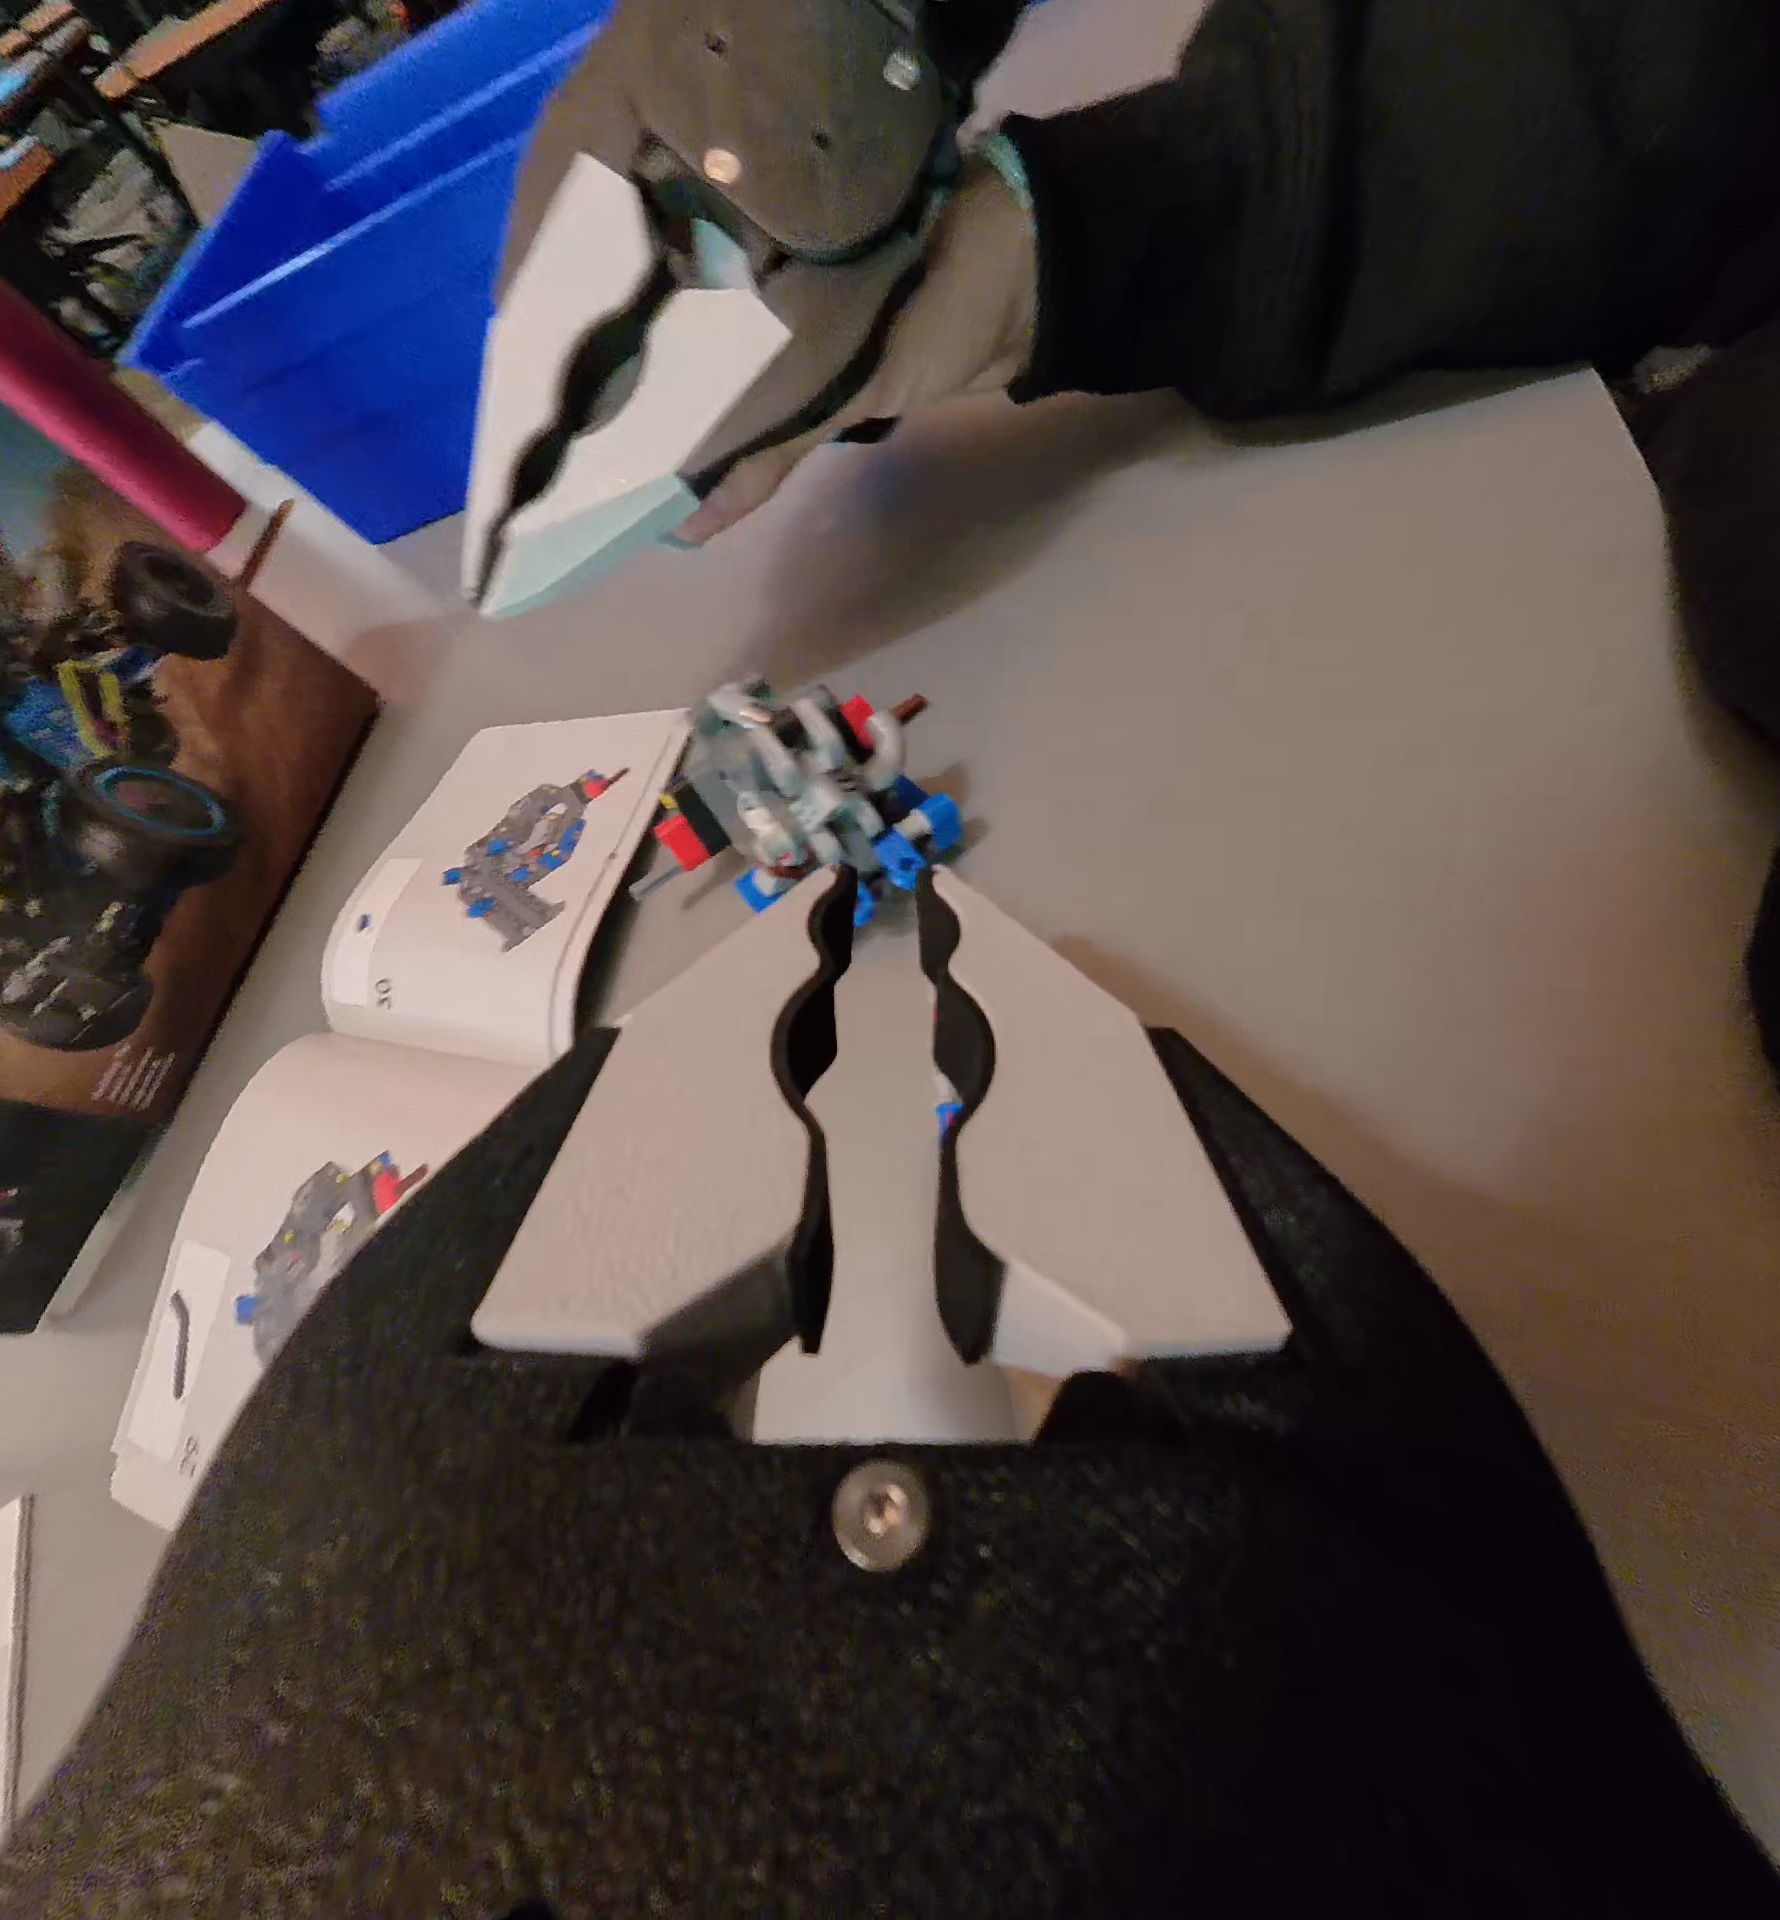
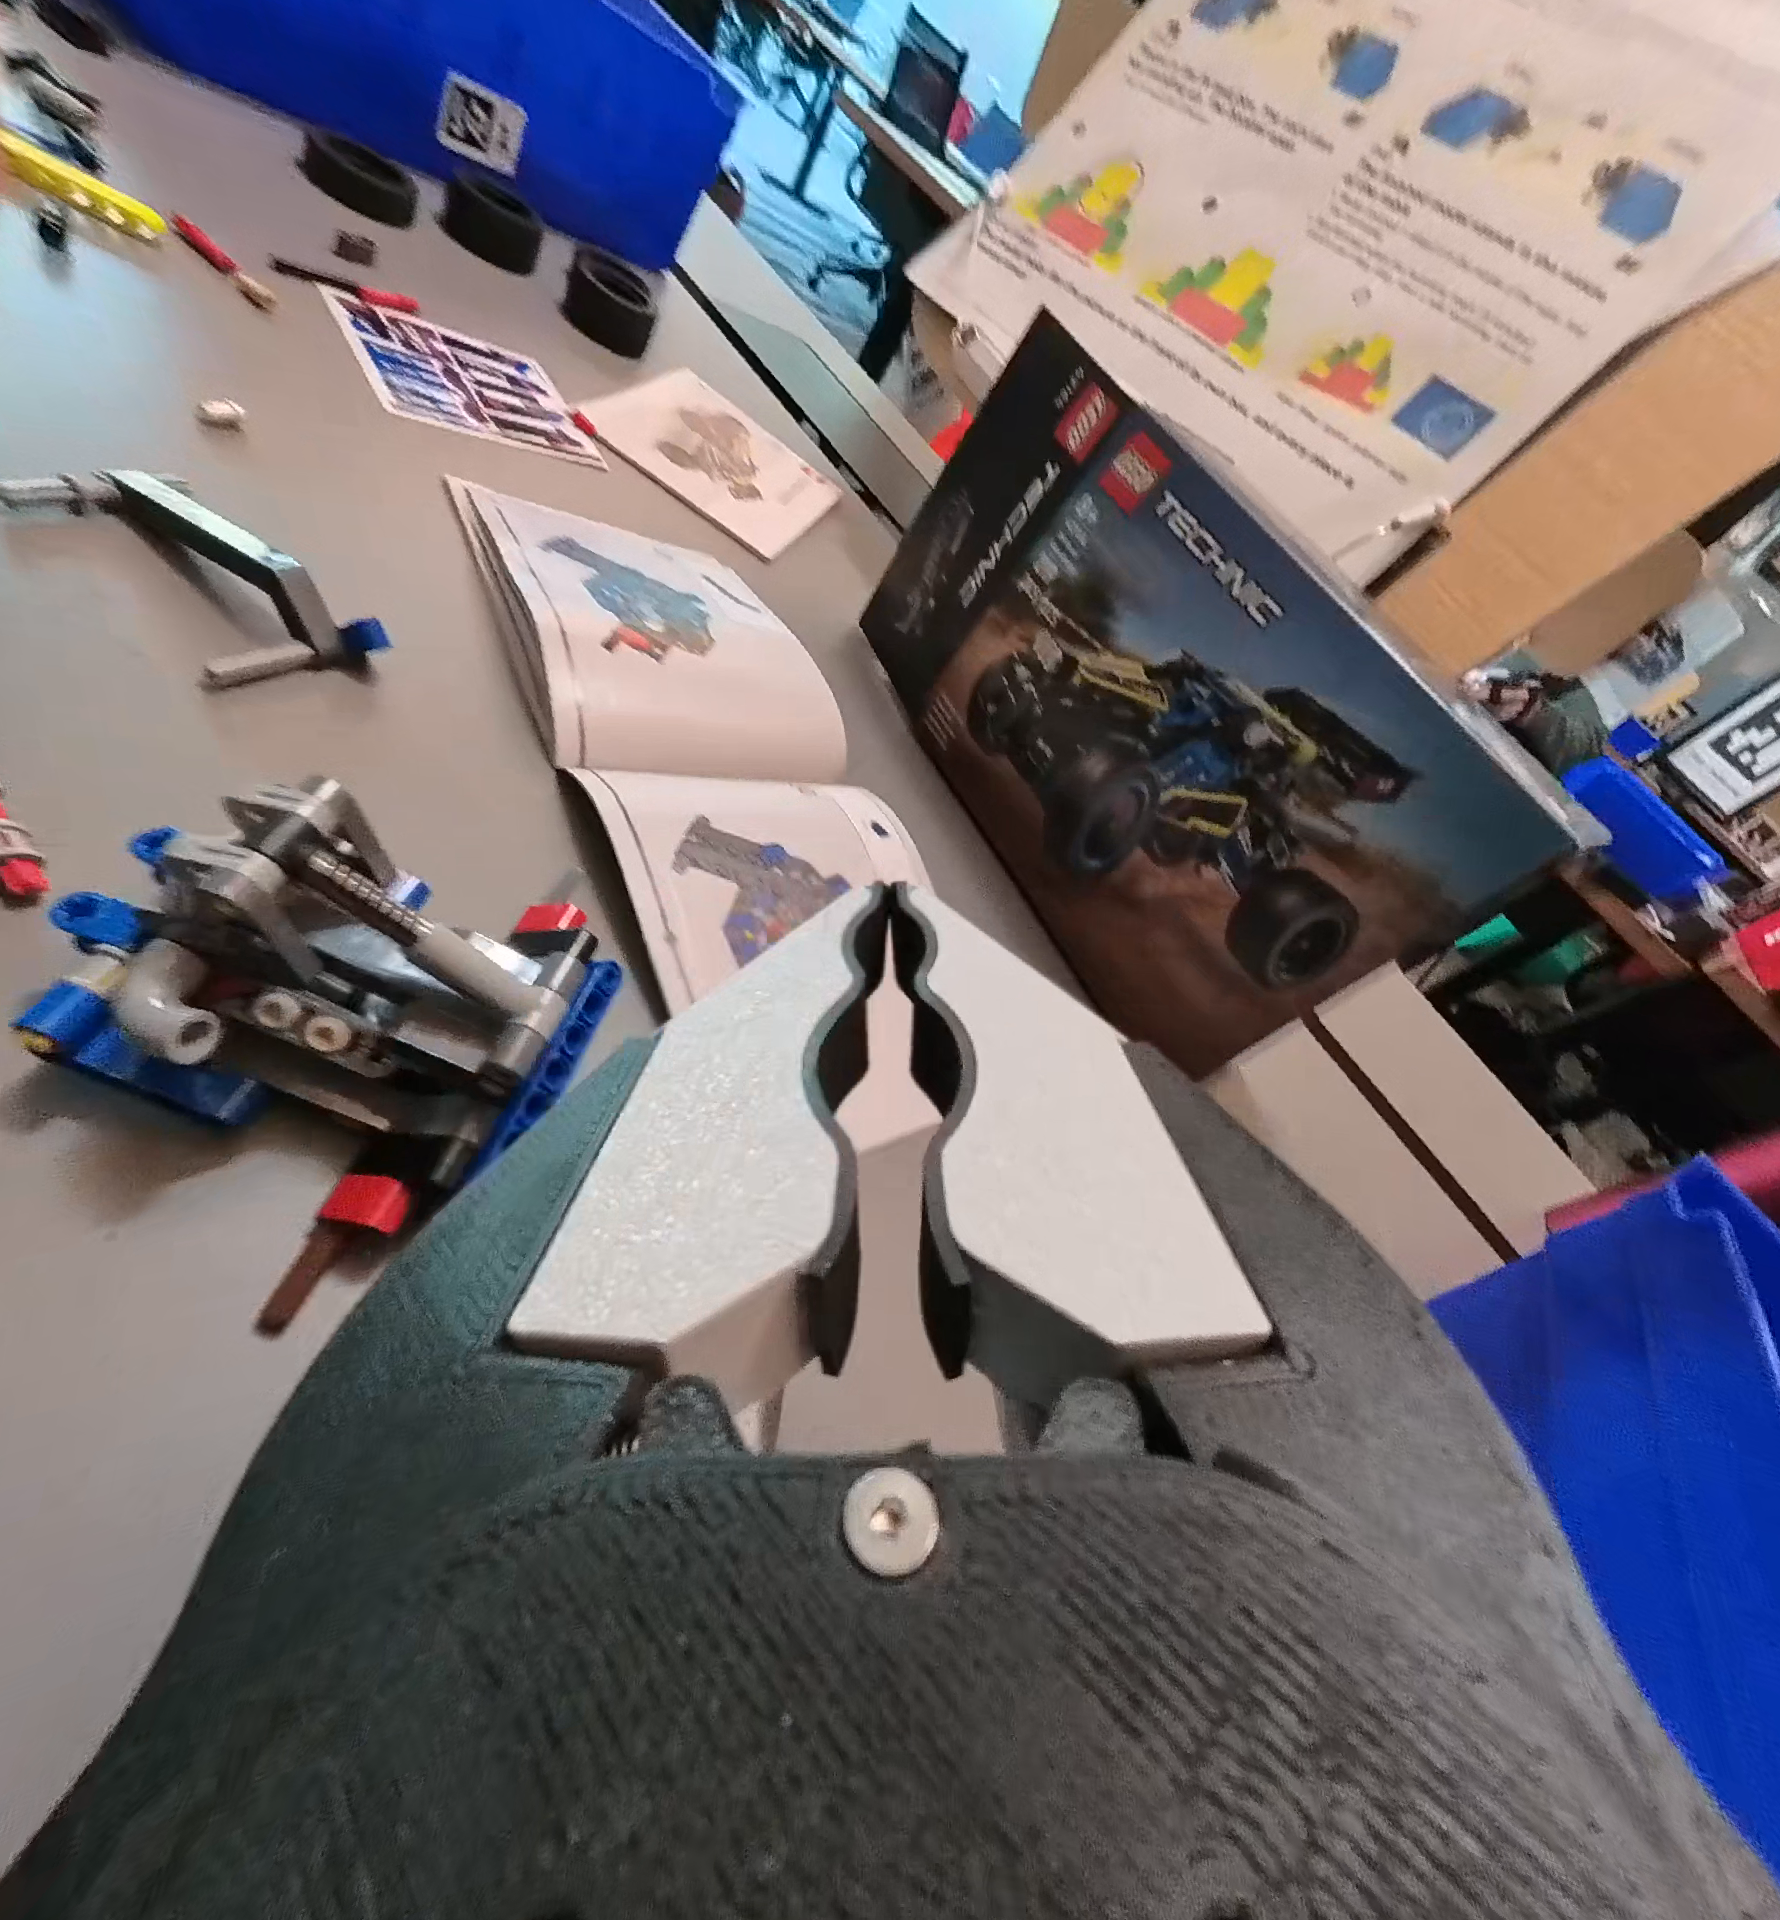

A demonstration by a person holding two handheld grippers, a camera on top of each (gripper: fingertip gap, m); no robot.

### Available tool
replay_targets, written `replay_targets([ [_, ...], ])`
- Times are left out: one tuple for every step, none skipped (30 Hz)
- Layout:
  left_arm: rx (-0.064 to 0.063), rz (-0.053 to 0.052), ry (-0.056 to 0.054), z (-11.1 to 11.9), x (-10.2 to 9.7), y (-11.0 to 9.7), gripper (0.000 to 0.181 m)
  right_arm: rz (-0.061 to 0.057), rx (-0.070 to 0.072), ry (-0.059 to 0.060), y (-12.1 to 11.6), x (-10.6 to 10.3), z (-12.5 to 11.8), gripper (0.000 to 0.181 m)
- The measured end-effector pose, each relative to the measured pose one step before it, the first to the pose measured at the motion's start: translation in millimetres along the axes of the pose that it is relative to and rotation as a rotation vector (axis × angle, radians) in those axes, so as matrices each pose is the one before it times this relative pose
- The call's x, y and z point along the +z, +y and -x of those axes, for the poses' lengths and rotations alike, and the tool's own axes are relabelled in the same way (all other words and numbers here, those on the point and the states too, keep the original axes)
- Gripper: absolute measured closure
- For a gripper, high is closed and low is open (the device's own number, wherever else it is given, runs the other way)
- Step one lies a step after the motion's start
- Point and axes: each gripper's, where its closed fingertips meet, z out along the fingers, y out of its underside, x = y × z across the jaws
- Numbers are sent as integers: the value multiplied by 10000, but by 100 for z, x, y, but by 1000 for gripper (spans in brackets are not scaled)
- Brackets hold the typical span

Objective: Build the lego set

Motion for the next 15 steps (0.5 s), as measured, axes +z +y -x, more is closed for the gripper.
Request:
replay_targets([
  [-317,-141,-311,838,-419,-67,173,234,-20,60,443,63,-252,181],
  [-379,-112,-350,941,-388,-20,173,229,-74,84,409,58,-264,181],
  [-388,-61,-290,837,-292,94,173,193,-64,66,310,70,-247,181],
  [-355,12,-178,604,-146,204,173,167,4,-69,259,155,-60,181],
  [-262,83,-113,428,-58,301,173,195,75,-184,251,242,93,181],
  [-152,90,-197,459,-47,274,173,166,95,-66,131,292,-70,181],
  [-112,29,-282,570,-89,139,173,102,35,-6,-29,325,-153,181],
  [-119,10,-219,505,-140,61,173,91,-38,-73,-100,334,-52,181],
  [-120,68,-222,609,-198,151,172,174,-105,-154,19,347,24,181],
  [-92,172,-307,832,-278,342,172,213,-111,-97,124,350,-86,180],
  [-29,285,-319,979,-306,542,171,189,-106,-121,140,401,-73,179],
  [23,414,-254,995,-284,804,169,147,-65,-216,106,446,56,178],
  [-23,537,-142,938,-150,1030,164,106,-30,-298,98,513,218,178],
  [-102,587,-31,809,14,1082,160,88,-24,-231,106,540,158,178],
  [-96,500,19,721,171,895,157,58,-94,-134,41,495,49,179],
])
